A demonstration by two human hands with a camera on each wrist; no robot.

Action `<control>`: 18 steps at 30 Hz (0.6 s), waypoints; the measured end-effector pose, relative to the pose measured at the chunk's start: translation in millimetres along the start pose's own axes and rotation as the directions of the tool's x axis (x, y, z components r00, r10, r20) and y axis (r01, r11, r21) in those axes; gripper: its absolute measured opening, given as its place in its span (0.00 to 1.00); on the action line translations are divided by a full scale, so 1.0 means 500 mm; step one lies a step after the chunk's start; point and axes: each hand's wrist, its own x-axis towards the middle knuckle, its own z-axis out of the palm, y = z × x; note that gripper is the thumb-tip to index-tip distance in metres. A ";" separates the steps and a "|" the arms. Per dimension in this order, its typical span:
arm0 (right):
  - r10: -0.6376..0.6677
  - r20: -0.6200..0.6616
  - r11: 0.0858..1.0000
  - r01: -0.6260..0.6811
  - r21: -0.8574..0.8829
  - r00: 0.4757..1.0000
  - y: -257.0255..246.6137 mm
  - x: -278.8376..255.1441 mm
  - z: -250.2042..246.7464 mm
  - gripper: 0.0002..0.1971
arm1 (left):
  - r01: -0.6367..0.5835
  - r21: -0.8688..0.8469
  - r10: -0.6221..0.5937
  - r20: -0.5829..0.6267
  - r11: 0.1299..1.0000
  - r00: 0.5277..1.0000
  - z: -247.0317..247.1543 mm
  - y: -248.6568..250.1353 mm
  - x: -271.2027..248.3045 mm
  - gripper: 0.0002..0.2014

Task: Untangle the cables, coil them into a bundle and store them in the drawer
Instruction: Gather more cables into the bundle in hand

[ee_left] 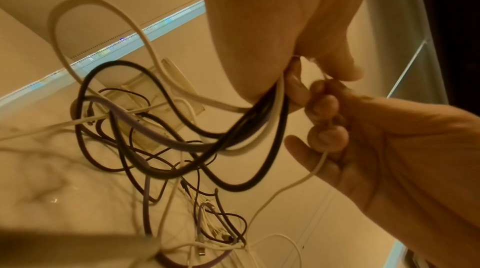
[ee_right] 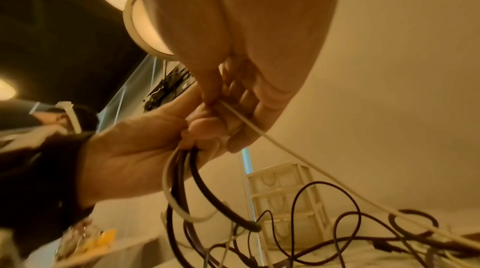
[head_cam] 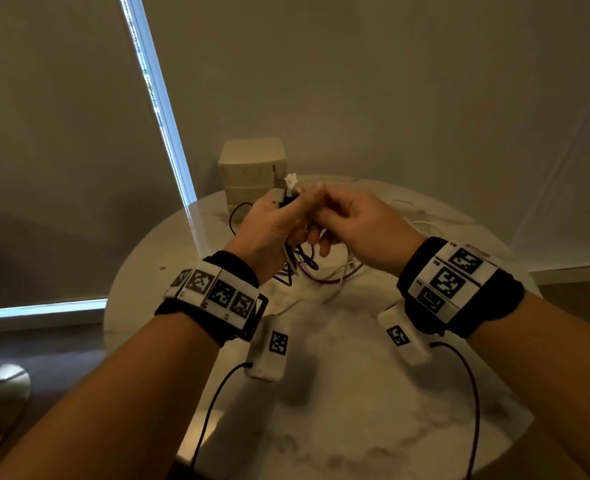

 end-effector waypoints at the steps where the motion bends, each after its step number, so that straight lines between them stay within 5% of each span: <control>1: 0.014 0.019 0.999 -0.014 -0.035 1.000 0.002 -0.001 0.006 0.12 | 0.015 0.020 -0.015 -0.032 1.000 0.999 0.002 0.000 0.001 0.13; 6: 0.053 -0.033 0.955 -0.060 -0.289 0.998 0.002 -0.004 0.024 0.14 | 0.029 -0.027 -0.035 -0.239 0.999 0.970 0.015 -0.009 0.007 0.09; 12: 0.180 0.128 0.932 -0.127 -0.340 0.975 0.010 0.009 0.024 0.30 | 0.039 -0.217 -0.084 -0.202 0.975 0.976 0.022 0.011 0.000 0.11; 18: 0.190 0.120 0.859 -0.106 -0.501 0.974 0.076 0.018 -0.018 0.19 | -0.037 -0.168 -0.015 -0.297 0.985 0.955 -0.018 0.032 0.002 0.10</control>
